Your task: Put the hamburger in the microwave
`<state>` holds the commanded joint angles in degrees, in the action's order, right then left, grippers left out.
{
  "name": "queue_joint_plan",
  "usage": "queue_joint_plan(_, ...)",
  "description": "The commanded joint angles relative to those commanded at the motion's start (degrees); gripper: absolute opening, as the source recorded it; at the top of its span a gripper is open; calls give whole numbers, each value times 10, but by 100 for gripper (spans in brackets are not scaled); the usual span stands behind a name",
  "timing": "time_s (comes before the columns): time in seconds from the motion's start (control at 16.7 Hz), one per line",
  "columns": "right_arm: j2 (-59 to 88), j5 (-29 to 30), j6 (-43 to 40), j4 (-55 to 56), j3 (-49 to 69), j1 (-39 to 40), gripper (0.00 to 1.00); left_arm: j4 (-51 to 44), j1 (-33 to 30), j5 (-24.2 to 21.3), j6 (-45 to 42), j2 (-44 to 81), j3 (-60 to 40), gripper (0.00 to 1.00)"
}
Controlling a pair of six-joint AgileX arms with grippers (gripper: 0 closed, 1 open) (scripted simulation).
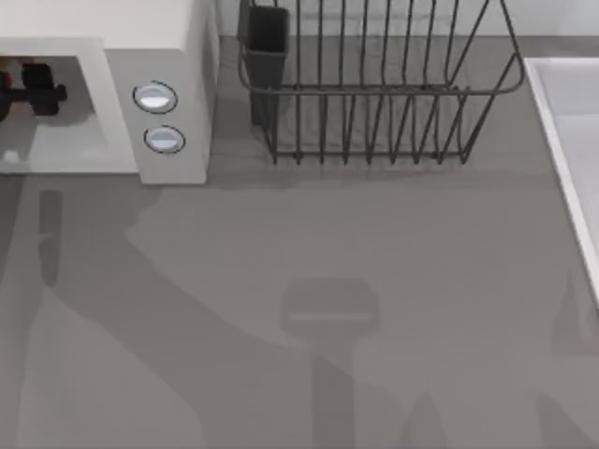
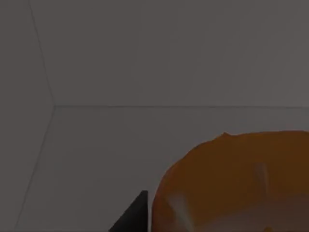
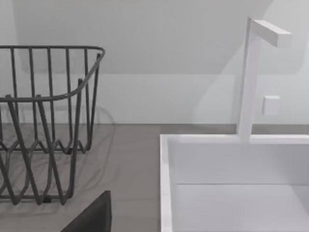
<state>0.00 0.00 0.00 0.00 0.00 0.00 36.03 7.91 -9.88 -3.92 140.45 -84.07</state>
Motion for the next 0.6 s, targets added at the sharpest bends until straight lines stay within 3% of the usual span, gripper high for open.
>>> queue_joint_plan(0.3, 0, 0, 0, 0, 0, 0, 100, 0, 0, 0, 0, 0, 0, 98)
queue_joint_plan(0.6, 0, 0, 0, 0, 0, 0, 100, 0, 0, 0, 0, 0, 0, 100)
